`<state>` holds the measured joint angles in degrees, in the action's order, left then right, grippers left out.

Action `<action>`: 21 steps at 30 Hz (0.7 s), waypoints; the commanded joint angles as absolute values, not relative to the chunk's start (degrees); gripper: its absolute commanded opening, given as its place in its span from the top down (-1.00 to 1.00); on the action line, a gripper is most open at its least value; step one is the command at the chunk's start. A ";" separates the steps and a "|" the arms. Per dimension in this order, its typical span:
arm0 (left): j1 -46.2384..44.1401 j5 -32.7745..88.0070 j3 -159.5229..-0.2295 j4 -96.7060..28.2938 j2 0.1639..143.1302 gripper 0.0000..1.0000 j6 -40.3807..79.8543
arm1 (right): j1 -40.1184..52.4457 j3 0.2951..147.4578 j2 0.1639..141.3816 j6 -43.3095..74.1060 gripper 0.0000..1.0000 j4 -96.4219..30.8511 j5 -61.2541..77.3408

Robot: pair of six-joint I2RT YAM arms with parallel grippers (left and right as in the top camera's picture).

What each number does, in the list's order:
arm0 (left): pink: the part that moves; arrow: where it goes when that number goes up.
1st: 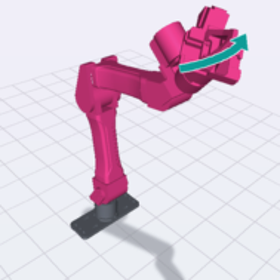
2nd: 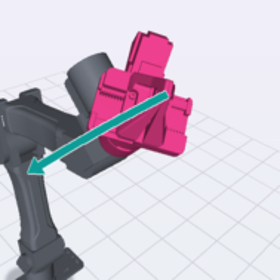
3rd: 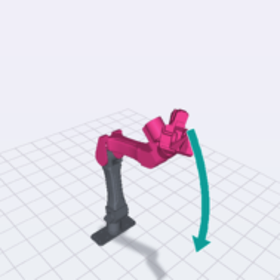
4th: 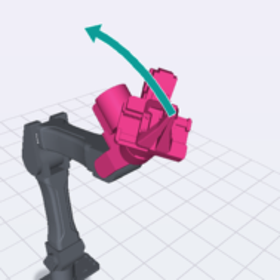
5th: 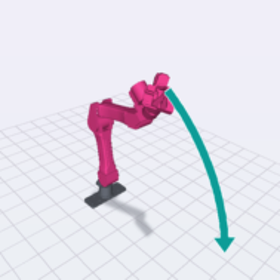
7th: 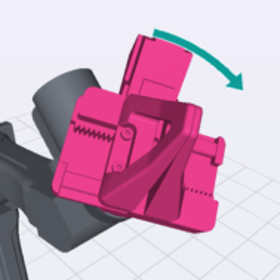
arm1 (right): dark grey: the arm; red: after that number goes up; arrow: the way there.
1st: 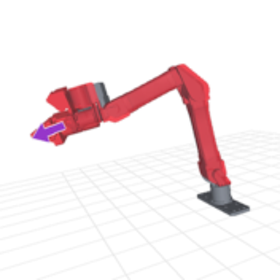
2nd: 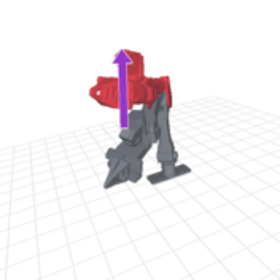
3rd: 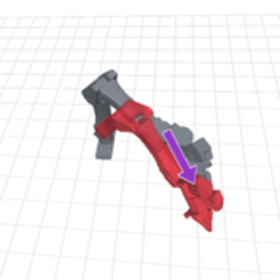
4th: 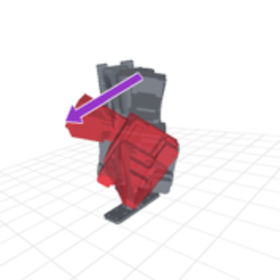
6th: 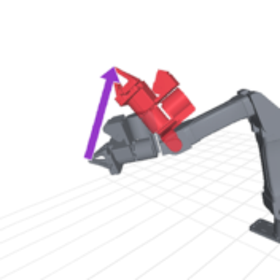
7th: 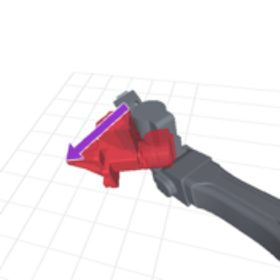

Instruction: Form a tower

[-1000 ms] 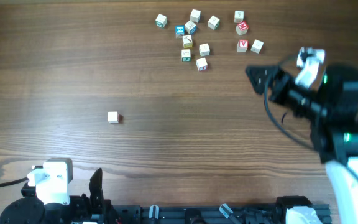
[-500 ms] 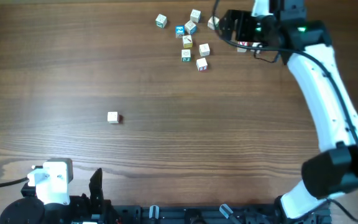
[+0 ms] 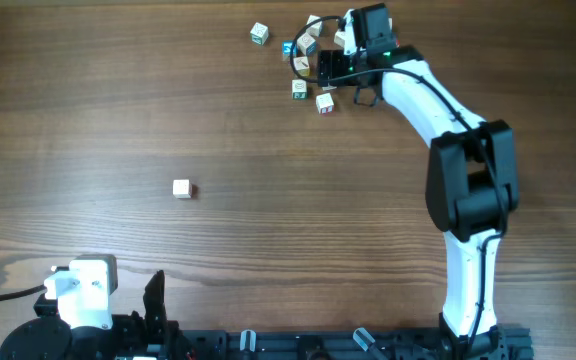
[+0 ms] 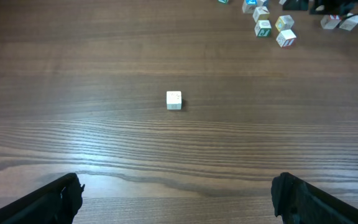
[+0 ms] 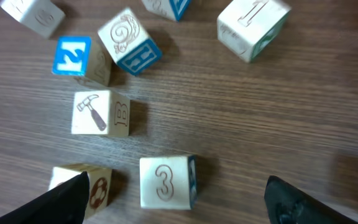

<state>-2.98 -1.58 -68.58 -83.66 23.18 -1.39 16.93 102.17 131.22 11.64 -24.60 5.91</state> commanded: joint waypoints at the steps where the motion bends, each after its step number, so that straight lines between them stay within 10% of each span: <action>1: -2.72 -0.69 -68.64 -83.59 22.85 -1.00 -0.84 | 18.65 103.66 134.76 10.76 -0.64 -22.02 1.87; 9: -2.72 -0.69 -68.64 -83.59 22.85 -1.00 -0.84 | 19.49 103.55 136.18 15.70 0.12 -20.69 -0.38; 21: -2.72 -0.69 -68.64 -83.59 22.85 -1.00 -0.84 | 19.62 108.90 125.64 19.66 0.49 -30.65 0.23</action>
